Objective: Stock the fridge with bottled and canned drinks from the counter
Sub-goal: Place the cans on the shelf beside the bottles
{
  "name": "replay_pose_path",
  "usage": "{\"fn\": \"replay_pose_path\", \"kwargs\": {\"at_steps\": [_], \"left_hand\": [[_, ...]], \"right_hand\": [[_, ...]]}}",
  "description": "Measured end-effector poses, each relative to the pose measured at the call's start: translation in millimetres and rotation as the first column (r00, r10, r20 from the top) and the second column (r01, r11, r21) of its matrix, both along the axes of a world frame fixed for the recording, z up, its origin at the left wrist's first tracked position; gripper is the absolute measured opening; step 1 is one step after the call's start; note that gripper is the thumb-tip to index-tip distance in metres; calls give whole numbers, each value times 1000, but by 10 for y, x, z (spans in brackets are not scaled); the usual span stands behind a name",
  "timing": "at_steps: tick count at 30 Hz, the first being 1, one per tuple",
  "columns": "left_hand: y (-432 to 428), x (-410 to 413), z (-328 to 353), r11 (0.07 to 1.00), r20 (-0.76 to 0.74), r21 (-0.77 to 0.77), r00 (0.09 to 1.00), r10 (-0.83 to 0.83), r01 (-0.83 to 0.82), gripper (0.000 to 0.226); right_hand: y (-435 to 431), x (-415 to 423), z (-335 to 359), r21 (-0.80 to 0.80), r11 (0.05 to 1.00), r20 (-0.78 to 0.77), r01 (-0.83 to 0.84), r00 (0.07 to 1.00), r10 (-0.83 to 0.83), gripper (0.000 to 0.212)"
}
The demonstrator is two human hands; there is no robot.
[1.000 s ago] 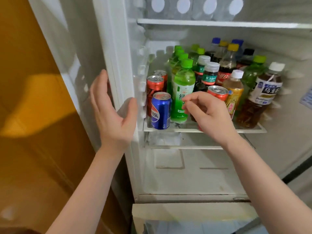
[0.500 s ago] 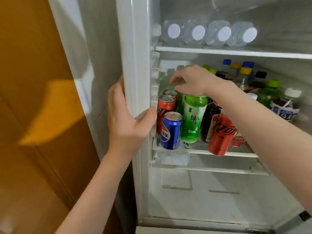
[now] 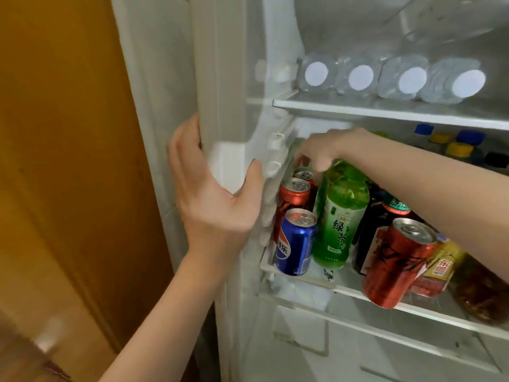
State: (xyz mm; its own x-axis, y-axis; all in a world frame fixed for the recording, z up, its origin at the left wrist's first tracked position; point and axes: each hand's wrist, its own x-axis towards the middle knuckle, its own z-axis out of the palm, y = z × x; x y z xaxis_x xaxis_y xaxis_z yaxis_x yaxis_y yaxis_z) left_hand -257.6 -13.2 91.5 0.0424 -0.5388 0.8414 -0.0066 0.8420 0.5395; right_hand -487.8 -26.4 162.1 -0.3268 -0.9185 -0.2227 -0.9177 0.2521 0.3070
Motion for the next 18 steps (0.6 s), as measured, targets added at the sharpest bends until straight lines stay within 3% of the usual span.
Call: {"fn": "replay_pose_path", "kwargs": {"at_steps": [2, 4, 6, 8, 11, 14, 18], "left_hand": [[117, -85, -104, 950, -33, -167, 964, 263, -265, 74], [237, -229, -254, 852, -62, -366, 923, 379, -374, 64], [320, -411, -452, 791, -48, -515, 932, 358, -330, 46], [342, -571, -630, 805, 56, -561, 962, 266, -190, 36], [311, -722, -795, 922, 333, -386, 936, 110, 29, 39], [258, -765, -915, 988, 537, -141, 843, 29, 56, 26], [230, -804, -991, 996, 574, -11, 816, -64, 87, 32]], "right_hand": [[-34, -63, -28, -1, 1000, 78, -8, 997, 9, 75], [-57, -104, -55, -1, 999, 83, -47, 995, 47, 74], [-86, -136, -77, 13, 994, 17, -104, 994, 104, 73], [-104, -163, -90, 15, 991, 10, -136, 991, 136, 72], [-94, -211, -100, -4, 988, 40, -153, 987, 153, 71], [-81, -287, -99, -38, 987, 73, -154, 985, 156, 67], [-97, -403, -23, -98, 988, 116, -118, 985, 129, 65]]}}
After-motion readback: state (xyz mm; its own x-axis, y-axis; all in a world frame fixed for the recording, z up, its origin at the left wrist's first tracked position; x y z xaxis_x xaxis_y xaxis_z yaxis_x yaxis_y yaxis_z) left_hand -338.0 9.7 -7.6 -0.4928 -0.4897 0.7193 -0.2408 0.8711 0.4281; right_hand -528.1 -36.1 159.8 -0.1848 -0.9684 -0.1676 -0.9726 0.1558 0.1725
